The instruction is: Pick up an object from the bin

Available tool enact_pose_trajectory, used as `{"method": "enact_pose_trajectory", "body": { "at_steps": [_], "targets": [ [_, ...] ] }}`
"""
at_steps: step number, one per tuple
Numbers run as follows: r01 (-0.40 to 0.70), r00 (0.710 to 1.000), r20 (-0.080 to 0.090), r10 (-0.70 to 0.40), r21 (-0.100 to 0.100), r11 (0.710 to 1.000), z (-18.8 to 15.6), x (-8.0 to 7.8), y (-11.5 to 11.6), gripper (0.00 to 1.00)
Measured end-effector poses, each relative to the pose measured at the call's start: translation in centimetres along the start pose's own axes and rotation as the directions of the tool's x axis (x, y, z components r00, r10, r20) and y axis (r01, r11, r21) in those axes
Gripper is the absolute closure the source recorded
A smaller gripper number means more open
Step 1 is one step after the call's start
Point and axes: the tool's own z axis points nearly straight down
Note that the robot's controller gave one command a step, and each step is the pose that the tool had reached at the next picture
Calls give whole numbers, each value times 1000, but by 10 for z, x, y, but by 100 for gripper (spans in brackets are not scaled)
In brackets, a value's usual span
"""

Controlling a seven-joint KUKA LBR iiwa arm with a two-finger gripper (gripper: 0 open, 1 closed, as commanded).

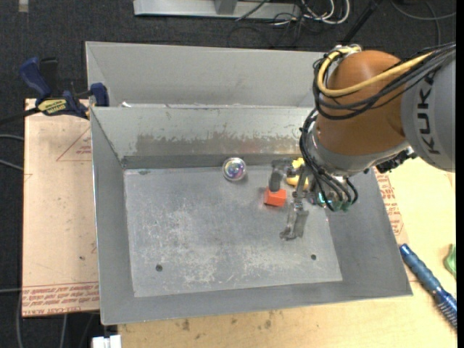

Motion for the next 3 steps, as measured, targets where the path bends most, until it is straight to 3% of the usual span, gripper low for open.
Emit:
{"method": "enact_pose_trajectory", "body": {
  "at_steps": [1, 2, 3],
  "targets": [
    [18, 1000, 5, -18, 2, 1000, 88, -70, -49, 0],
    [30, 1000, 5, -30, 1, 1000, 150, -93, -83, 0],
    [444, 896, 7, -444, 3, 896, 164, -83, -77, 0]
  ]
}}
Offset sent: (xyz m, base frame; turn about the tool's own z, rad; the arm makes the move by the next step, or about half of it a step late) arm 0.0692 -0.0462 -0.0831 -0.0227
